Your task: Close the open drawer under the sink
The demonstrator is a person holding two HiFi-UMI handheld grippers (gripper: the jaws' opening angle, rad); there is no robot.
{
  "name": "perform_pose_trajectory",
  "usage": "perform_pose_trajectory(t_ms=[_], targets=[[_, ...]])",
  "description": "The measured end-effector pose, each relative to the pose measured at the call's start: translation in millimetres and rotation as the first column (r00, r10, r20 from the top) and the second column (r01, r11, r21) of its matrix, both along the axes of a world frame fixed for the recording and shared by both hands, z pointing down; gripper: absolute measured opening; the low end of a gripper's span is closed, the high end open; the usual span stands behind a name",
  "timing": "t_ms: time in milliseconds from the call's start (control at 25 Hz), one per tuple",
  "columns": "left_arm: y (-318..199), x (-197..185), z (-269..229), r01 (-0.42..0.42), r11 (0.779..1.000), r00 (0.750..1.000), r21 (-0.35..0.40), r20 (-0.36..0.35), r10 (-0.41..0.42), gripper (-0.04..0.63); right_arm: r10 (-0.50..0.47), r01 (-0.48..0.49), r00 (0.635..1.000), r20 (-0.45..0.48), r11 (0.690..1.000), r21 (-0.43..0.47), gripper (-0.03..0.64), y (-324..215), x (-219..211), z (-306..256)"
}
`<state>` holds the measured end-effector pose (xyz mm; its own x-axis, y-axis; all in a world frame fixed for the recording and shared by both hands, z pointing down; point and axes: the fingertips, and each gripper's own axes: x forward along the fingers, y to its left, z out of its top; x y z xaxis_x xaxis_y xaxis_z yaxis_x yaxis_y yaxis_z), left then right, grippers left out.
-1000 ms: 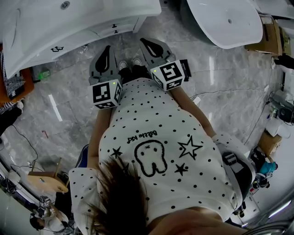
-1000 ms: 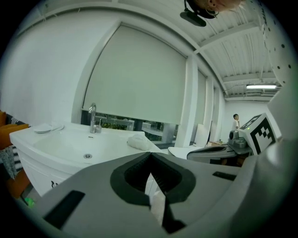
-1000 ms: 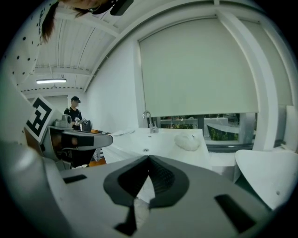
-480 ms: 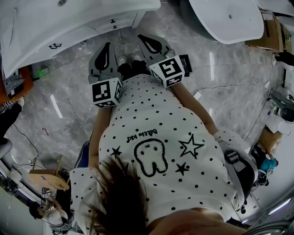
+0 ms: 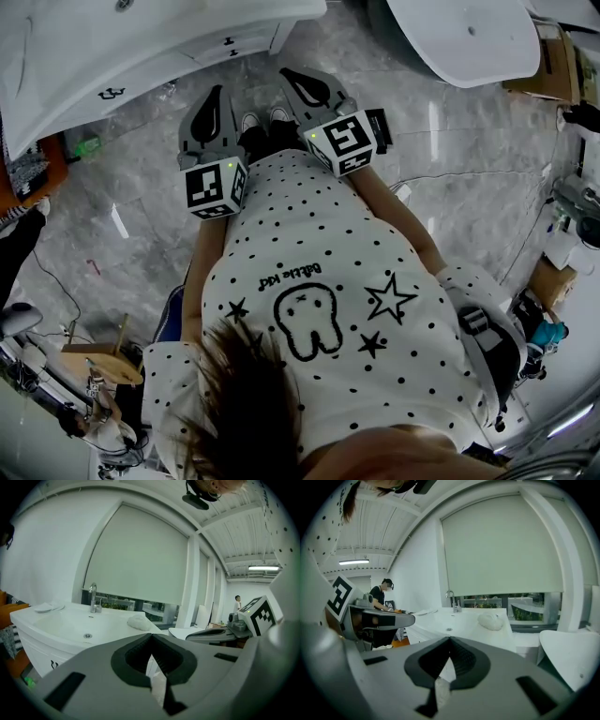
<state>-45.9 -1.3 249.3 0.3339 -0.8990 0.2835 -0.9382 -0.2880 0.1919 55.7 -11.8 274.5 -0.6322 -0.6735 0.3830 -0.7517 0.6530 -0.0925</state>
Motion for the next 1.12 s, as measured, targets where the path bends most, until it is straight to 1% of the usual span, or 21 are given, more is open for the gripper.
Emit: perform_pose_trajectory(t_ms=[160, 440, 1120], targets=[[-4, -5, 4, -0.004, 1.000, 1.000, -0.003, 0.002, 0.005, 0.005, 0.003, -0.003, 1.000, 0.001, 1.000, -0.005, 0.014, -5, -5, 4], [-8, 5, 3, -0.013, 1.000, 1.000, -0.011, 0.001, 0.013, 0.005, 0.006, -0.006, 1.000, 0.001, 1.000, -0.009, 0.014, -7, 4, 3], [-17, 1, 9, 0.001, 1.000, 1.000, -0.028, -0.004, -0.001, 0.005, -0.004, 0.004, 1.000, -0.005, 1.000, -0.013, 0.014, -16, 1, 6]])
